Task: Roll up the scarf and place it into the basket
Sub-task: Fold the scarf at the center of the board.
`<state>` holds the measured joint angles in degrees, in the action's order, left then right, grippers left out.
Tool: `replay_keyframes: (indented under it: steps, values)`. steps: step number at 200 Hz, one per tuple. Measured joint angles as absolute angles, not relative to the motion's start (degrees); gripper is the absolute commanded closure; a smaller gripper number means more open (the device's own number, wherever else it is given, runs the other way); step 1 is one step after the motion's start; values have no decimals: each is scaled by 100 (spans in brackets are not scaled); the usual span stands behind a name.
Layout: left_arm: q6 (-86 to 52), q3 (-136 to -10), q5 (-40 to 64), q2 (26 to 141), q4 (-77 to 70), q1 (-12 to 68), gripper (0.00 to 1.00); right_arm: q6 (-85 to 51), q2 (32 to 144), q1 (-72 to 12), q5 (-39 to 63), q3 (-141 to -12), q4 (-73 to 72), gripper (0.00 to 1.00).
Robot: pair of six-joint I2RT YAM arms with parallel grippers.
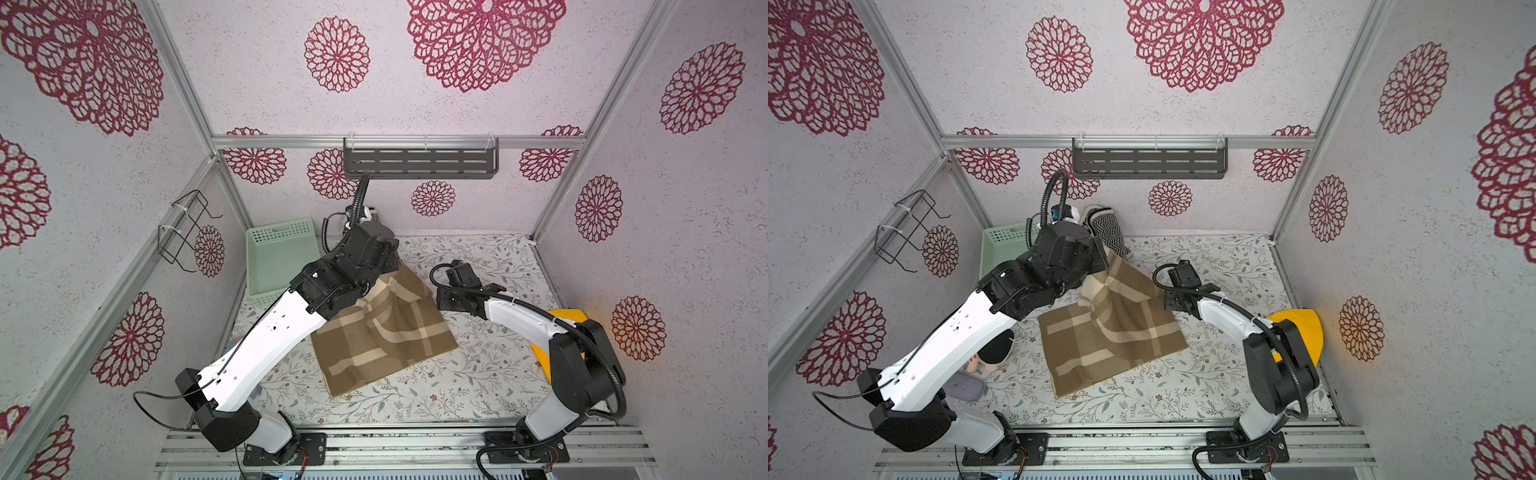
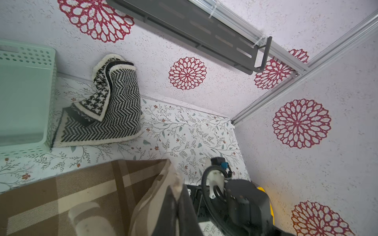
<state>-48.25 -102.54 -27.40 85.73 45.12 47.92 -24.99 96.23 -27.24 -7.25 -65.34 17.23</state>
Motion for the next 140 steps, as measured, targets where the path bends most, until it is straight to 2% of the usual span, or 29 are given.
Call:
replay_keyframes:
  steps: [81,140]
  values:
    - [-5345,-9802,-2786,7942,4565,5179,100,-2403,11146,-2554,-71,-8066,1472,37]
    - [-6180,-8366,-3393,7043,4665,5011,100,-2460,11994,-2495,491,-8908,1535,37]
